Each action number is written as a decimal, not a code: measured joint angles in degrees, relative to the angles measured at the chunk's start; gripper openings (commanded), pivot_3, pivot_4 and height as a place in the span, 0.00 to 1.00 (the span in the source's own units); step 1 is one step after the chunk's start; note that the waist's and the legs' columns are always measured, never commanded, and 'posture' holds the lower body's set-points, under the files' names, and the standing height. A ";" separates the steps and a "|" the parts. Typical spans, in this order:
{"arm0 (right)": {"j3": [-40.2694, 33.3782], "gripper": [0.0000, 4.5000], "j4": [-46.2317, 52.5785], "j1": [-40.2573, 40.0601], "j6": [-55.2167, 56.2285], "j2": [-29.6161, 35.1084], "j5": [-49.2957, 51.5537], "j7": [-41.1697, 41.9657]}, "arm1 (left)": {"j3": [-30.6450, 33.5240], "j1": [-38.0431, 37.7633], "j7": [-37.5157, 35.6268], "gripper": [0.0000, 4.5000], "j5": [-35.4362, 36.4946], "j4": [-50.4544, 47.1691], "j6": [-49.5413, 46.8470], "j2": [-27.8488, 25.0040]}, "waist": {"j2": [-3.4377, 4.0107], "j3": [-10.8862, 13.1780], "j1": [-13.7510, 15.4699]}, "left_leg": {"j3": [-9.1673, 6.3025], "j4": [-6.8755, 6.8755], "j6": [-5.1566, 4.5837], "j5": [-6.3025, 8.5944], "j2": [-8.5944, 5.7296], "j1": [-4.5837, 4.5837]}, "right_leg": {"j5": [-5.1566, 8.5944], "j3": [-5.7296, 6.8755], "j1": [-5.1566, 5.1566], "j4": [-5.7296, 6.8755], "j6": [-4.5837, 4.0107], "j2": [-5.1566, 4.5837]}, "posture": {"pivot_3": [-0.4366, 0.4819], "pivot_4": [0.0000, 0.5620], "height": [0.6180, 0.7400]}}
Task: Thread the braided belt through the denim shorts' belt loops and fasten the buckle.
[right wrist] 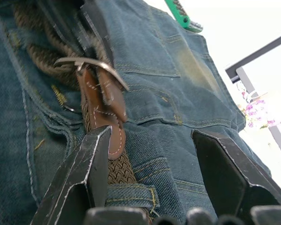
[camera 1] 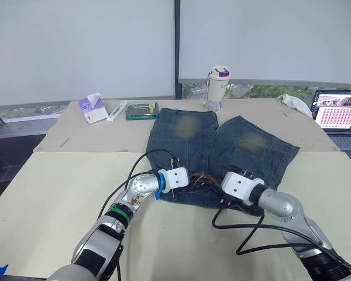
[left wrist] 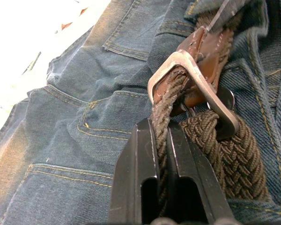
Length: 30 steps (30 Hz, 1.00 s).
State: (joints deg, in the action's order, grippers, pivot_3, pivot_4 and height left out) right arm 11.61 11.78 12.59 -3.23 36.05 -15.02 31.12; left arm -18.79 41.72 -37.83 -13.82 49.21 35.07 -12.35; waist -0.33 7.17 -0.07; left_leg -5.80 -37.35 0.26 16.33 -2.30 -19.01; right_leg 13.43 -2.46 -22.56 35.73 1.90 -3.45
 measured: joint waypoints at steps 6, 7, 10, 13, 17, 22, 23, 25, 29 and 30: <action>1.56 0.68 -1.98 2.25 1.98 -2.04 -1.98 -0.17 | -0.01 -0.13 0.00 0.00 0.00 -0.49 -0.17 -0.10 | 0.00 0.00 0.05 | -0.01 0.00 0.00 0.00 -0.01 0.00 | 0.00 0.00 0.02 0.00 0.01 -0.01 | 0.48 0.27 1.00; 1.65 0.62 -2.37 2.52 2.14 -2.06 -2.30 -0.15 | -0.01 -0.14 0.00 0.00 0.00 -0.51 -0.20 -0.09 | 0.00 0.00 0.06 | -0.01 0.00 0.00 0.00 -0.01 0.00 | 0.01 0.00 0.02 0.00 0.01 -0.01 | 0.48 0.27 1.00; 2.13 0.42 -2.99 2.69 3.05 -2.07 -2.90 0.20 | -0.01 -0.17 0.00 0.00 0.00 -0.55 -0.25 -0.10 | 0.00 0.00 0.05 | -0.01 0.00 0.00 0.00 -0.01 0.01 | 0.01 0.00 0.02 -0.01 0.01 -0.01 | 0.48 0.27 1.00; 3.08 0.19 -3.74 2.69 3.86 -2.07 -3.22 0.45 | 0.00 -0.20 0.00 0.00 0.01 -0.62 -0.28 -0.15 | 0.00 0.00 0.03 | -0.01 0.00 0.00 0.00 -0.01 0.00 | 0.01 0.00 0.02 -0.02 0.01 -0.01 | 0.48 0.27 1.00; 3.44 0.01 -4.09 2.50 4.31 -2.08 -3.56 0.92 | 0.00 -0.20 0.00 0.00 0.01 -0.64 -0.30 -0.18 | 0.00 0.00 0.04 | -0.01 0.00 0.00 0.00 -0.01 0.00 | 0.01 0.00 0.02 -0.03 0.01 -0.01 | 0.48 0.27 1.00; 3.43 0.01 -4.09 2.45 4.30 -2.13 -3.56 0.92 | 0.17 -0.27 -0.79 0.00 0.67 -0.95 -1.20 -0.08 | 0.00 0.00 0.04 | -0.01 0.00 0.00 0.00 -0.01 0.00 | 0.01 0.00 0.02 -0.03 0.01 -0.01 | 0.48 0.27 1.00; 3.43 0.01 -4.07 2.39 4.31 -2.14 -3.55 0.92 | 0.58 -0.52 -1.72 0.00 1.44 -1.40 -2.15 0.10 | 0.00 0.00 0.03 | -0.01 0.00 0.00 0.00 -0.01 0.00 | 0.01 0.00 0.02 -0.03 0.01 -0.01 | 0.48 0.27 1.00; 3.39 0.00 -3.74 2.10 4.43 -2.12 -3.53 0.92 | 1.39 -1.42 -3.37 0.17 3.40 -2.50 -3.83 0.39 | 0.00 0.00 -0.03 | -0.01 0.00 -0.01 0.01 0.00 0.00 | 0.01 0.01 0.02 -0.02 0.01 -0.01 | 0.48 0.27 1.00; 3.09 0.00 -2.70 0.95 5.78 -0.47 -3.65 0.90 | 4.05 -3.38 -5.49 0.46 8.09 -4.57 -5.03 0.71 | 0.01 0.00 -0.11 | -0.02 0.01 -0.01 0.01 0.00 -0.01 | 0.01 0.00 0.00 -0.03 0.01 -0.01 | 0.48 0.27 1.00; 2.76 0.00 -2.52 0.60 6.29 0.03 -3.80 0.88 | 4.89 -4.29 -6.37 0.53 9.92 -5.14 -4.98 0.96 | 0.01 0.00 -0.10 | -0.02 0.01 -0.01 0.01 0.01 -0.01 | 0.01 0.00 0.00 -0.03 0.01 -0.02 | 0.48 0.27 1.00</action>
State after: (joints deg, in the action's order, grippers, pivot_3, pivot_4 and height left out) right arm 14.37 9.26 13.19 3.07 36.08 -18.82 32.00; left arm -13.90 37.44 -44.20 -3.91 44.06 30.10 -11.39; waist -0.33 7.17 -0.17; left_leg -5.82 -37.34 0.25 16.34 -2.28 -19.02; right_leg 13.44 -2.46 -22.56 35.70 1.91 -3.46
